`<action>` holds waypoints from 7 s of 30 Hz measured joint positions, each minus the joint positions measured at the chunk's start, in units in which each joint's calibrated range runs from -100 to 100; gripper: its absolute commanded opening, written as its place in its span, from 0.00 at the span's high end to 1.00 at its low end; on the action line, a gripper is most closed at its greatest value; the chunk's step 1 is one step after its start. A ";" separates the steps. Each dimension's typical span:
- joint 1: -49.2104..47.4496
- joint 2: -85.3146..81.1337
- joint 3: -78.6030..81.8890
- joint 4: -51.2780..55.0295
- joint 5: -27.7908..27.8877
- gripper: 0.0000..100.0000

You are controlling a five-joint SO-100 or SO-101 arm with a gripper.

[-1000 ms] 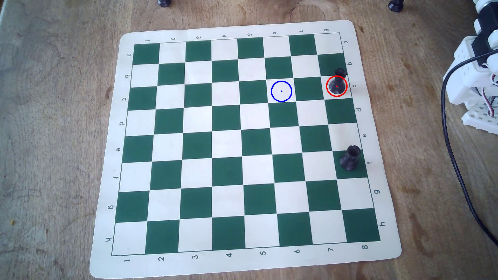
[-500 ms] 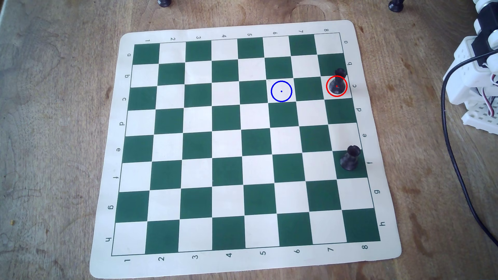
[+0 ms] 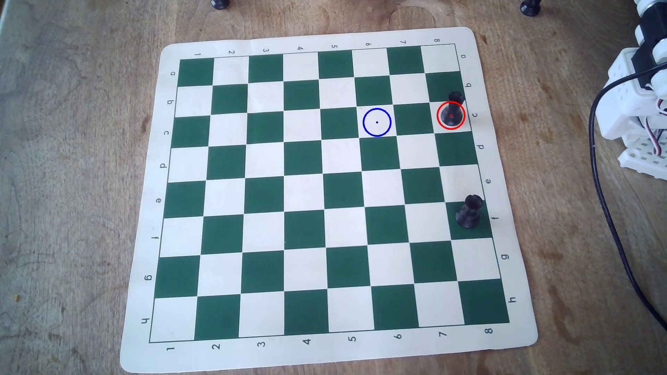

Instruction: Move the chess piece from red to blue

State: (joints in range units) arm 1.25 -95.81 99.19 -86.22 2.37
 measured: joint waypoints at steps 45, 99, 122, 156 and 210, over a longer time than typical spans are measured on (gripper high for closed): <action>1.11 17.43 -46.36 170.12 -3.17 0.61; 8.63 39.30 -12.92 119.52 -1.07 0.61; 8.63 46.50 -9.67 106.85 -0.63 0.83; 8.63 46.75 -8.50 104.46 -0.68 1.00; 2.21 80.10 -40.31 96.65 -0.93 1.00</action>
State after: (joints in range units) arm 3.47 -15.71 58.88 10.44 1.44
